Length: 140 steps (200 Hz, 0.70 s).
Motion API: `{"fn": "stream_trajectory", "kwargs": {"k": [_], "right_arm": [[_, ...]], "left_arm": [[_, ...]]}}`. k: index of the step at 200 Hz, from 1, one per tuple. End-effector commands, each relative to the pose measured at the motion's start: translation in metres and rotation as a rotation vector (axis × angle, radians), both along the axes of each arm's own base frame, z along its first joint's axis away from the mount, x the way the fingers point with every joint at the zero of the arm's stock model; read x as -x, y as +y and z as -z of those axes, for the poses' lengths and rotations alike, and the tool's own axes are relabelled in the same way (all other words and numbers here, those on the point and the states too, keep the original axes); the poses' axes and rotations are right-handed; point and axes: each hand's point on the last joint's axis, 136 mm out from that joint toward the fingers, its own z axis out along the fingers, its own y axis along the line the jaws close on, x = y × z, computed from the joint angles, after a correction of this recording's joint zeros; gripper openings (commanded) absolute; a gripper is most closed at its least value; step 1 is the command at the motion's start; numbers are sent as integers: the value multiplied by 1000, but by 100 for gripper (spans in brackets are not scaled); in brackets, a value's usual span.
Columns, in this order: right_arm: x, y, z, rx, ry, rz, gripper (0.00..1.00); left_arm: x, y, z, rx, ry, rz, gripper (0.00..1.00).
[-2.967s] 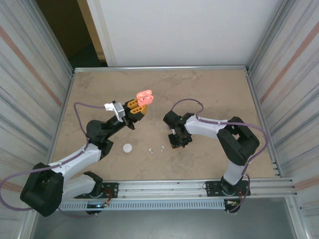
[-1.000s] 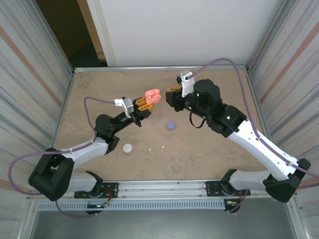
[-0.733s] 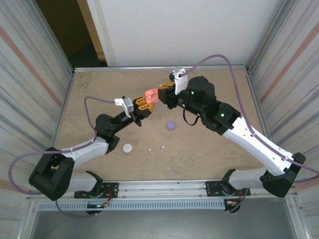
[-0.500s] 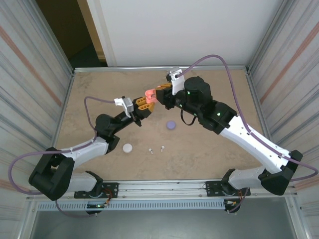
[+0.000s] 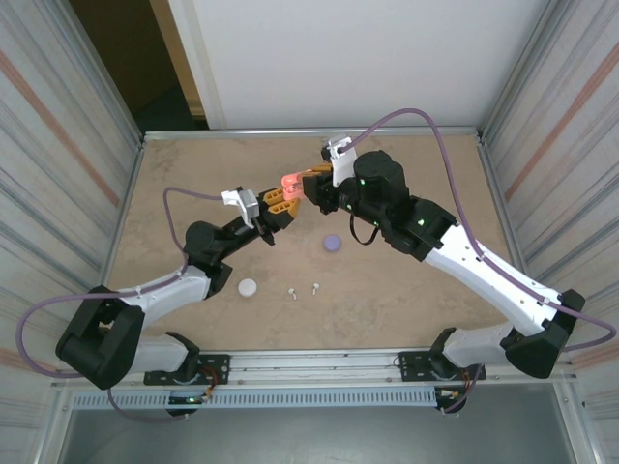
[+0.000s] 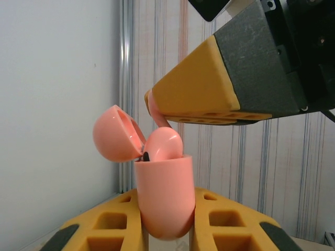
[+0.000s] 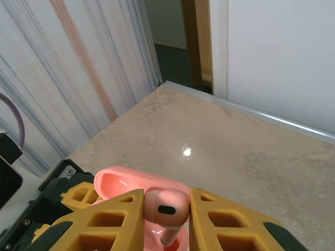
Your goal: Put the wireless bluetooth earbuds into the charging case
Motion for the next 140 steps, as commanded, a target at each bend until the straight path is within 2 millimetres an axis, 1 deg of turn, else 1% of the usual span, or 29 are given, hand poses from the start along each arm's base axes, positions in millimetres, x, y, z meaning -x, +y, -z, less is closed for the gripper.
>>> {"fn": "stream_trajectory", "kwargs": {"k": [1,74,140], "right_arm": [[0,1,5,10,0,9,24],[0,3,18,14,33,11,24],[2,6,21,-1,57,-4,24]], "left_arm": [[10,3,-25,53,-77,10,0],[12,3,-27,55,-80,13,0],[13,5,-27,57,-81,8,0]]}}
